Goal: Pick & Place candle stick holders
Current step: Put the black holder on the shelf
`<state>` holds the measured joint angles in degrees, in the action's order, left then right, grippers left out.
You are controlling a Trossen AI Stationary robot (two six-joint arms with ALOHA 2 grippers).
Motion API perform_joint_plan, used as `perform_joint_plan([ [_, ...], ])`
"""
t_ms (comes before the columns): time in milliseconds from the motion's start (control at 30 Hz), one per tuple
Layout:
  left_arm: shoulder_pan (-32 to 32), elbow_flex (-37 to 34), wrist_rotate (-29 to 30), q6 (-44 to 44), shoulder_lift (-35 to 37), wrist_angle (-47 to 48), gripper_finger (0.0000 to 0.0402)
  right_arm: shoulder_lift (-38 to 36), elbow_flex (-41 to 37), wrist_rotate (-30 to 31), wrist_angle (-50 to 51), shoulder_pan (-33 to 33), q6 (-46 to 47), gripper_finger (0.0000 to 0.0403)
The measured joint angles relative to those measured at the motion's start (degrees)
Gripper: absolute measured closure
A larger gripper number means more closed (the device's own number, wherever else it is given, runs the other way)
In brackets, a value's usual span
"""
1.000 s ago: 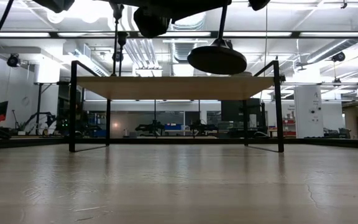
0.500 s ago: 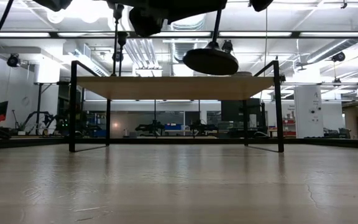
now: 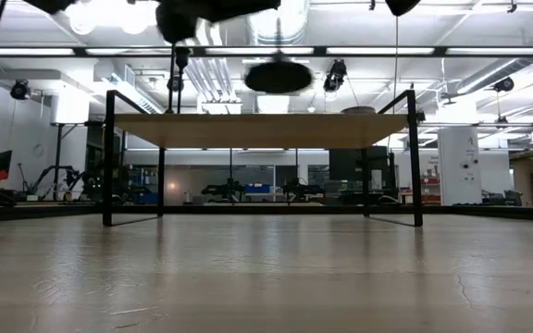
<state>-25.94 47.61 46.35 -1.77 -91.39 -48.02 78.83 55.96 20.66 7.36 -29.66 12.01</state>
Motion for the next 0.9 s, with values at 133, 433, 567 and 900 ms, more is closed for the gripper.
perform_joint_plan([
  [133,-1.53,-4.25,7.62,1.82,6.72,0.11,0.04,0.0,-0.22,0.27,0.07,-0.12,0.72,0.014],
  [433,-1.58,-17.02,15.53,0.77,21.98,1.01,0.0399,0.0,-0.63,0.29,-0.35,-0.11,1.11,0.0154],
  [567,-1.52,-21.86,20.94,0.59,26.51,1.02,0.04,0.0,-0.81,0.31,-0.74,-0.1,1.07,0.0158],
  [900,-1.23,-24.95,24.28,4.43,31.7,1.38,0.04,0.0,-1.53,0.46,-2.41,-0.08,0.85,0.0149],
])
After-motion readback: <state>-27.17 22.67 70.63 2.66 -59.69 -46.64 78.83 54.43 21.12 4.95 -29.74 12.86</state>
